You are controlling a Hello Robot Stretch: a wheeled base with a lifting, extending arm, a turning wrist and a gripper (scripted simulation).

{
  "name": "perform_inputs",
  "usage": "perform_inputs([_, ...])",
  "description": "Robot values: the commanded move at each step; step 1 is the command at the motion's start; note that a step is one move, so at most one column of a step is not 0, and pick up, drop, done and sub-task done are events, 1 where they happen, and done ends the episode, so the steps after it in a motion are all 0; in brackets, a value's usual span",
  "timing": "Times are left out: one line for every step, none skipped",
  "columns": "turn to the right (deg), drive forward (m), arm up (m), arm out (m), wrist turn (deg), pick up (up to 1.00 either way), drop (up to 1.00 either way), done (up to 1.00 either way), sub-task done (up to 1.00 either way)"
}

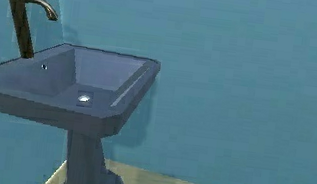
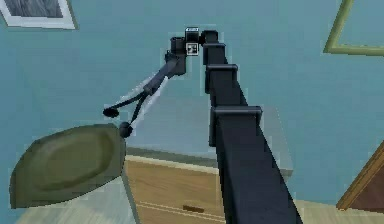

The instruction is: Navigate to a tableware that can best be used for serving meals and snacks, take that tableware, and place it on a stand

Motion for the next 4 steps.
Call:
perform_inputs([0.0,0.0,0.0,0.0,45.0,0.0,0.0,0.0,0.0])
perform_inputs([0.0,0.0,0.0,0.0,45.0,0.0,0.0,0.0,0.0])
perform_inputs([0.0,0.0,0.0,0.0,45.0,0.0,0.0,0.0,0.0])
perform_inputs([0.0,0.0,0.0,0.0,3.0,0.0,0.0,0.0,0.0])
